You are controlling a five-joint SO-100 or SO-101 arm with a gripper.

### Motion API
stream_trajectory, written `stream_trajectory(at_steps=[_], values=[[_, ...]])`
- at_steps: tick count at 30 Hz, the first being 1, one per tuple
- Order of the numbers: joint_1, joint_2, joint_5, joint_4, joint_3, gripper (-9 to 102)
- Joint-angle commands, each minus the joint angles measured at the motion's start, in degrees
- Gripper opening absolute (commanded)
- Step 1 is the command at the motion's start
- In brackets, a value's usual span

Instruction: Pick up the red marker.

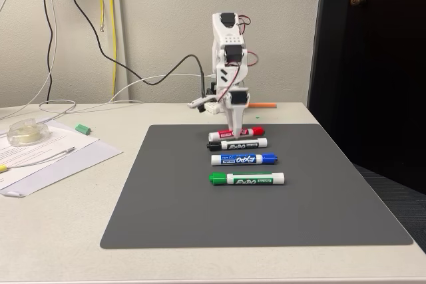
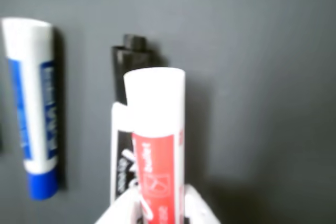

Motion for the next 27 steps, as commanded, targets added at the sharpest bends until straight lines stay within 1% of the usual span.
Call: stream_trajectory(at_steps=[1,5,9,15,23,27], values=[[-0.26,5.54,0.09,0.18,-0.79,5],[-0.18,11.34,0.26,-0.26,-0.79,5],[-0.09,17.58,0.53,-2.64,-0.62,5],[0.53,33.13,0.26,-13.01,6.94,5],[2.81,46.67,1.49,-17.40,15.03,5],[3.25,49.48,2.29,-18.63,16.52,5]])
